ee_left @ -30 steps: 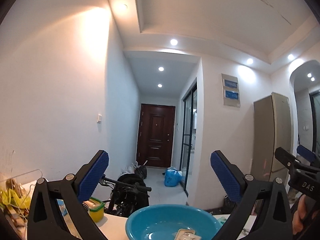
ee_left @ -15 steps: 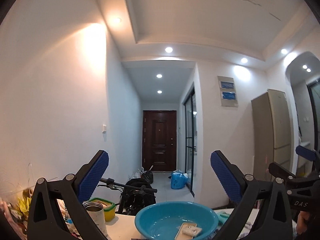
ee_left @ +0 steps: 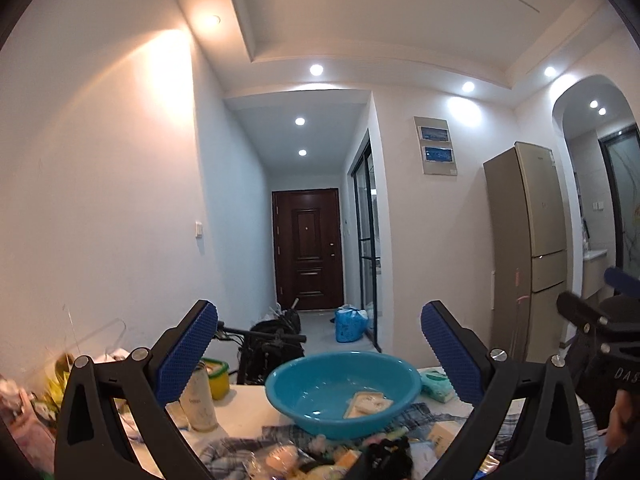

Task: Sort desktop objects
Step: 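Lower both grippers toward the remaining items on the table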

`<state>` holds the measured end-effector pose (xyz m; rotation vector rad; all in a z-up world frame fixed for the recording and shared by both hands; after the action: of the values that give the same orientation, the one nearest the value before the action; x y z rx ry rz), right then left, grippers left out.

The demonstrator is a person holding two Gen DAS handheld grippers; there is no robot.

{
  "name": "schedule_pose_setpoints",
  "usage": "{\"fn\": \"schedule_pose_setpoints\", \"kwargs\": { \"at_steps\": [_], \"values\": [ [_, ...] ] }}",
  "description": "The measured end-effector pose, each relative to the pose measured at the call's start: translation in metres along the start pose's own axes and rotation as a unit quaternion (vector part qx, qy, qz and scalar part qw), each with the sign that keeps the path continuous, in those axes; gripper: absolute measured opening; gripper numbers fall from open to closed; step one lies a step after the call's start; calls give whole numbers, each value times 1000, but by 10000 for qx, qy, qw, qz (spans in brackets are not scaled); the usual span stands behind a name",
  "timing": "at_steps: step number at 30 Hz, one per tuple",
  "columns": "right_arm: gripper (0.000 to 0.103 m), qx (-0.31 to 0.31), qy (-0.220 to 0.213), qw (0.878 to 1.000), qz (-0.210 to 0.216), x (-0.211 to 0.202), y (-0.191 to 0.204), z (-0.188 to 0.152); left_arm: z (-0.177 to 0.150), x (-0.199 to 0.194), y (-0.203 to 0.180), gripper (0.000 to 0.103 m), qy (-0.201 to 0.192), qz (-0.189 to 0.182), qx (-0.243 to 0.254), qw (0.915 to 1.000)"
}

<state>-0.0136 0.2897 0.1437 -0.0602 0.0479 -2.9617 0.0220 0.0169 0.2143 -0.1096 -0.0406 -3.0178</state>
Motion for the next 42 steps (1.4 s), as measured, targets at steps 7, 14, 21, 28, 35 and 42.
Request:
{"fn": "schedule_pose_setpoints", "kwargs": {
  "at_steps": [7,14,21,28,35,42],
  "values": [
    [103,155,237,9996,-21,-14,3,-32,-32,8,0,103,500,133,-6,9987],
    [103,570,447,9973,-74,-14,-4,-60,-61,14,-3,103,787,181,101,9967],
    [103,533,784,9955,-27,3,0,-87,-90,36,14,103,1299,-58,-423,9906],
    [103,391,902,9950,-158,6,1,-92,-112,51,16,103,1587,-50,-464,9862],
    [103,567,1159,9916,-61,16,-3,-106,-141,67,9,103,2071,-204,-512,9768],
    [103,517,1506,9872,-66,37,-2,-132,-169,78,-3,103,2299,-303,-60,9727]
  ]
}}
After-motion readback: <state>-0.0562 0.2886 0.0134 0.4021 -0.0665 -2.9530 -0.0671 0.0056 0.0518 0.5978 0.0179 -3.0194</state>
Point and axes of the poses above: each gripper's, at about its wrist camera, not at the fingertips, and x roughly the way its jaws point, y to its left, z to its top, the point moved 7 cm from there along x, roughly the way its jaws point, and after that the axes turned 10 degrees about z, right-handed, at the moved point
